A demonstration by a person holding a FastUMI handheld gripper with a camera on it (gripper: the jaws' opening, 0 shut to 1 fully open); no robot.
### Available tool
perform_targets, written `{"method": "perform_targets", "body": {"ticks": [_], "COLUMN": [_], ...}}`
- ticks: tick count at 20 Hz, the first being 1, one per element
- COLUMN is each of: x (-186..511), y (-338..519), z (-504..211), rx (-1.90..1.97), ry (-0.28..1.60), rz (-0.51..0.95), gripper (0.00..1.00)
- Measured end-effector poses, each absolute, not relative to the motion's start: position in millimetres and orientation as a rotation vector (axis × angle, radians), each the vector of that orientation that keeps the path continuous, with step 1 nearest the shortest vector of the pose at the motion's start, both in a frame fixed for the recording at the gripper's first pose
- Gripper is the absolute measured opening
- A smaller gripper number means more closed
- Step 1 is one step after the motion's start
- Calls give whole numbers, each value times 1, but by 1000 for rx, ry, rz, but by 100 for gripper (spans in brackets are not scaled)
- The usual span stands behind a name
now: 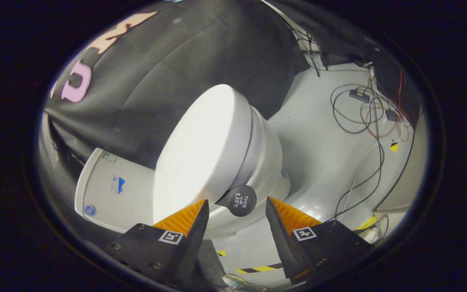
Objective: Open the toilet lid.
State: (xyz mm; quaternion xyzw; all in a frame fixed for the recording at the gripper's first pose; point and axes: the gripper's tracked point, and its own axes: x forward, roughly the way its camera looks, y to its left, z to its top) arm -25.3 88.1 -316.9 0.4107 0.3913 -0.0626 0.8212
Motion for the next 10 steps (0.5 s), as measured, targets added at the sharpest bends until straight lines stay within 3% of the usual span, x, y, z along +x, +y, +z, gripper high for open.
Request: {"method": "perform_targets", "body": {"ticks": [2, 3, 7, 10], "x": [-32, -24, -28, -25], "y": [93, 97, 92, 98], "z": [-320, -323, -318, -325], "rx": [910, 938, 921, 958], "ry": [852, 852, 891, 867], "rz": [-152, -130, -110, -130], "gripper": [83, 54, 53, 13]}}
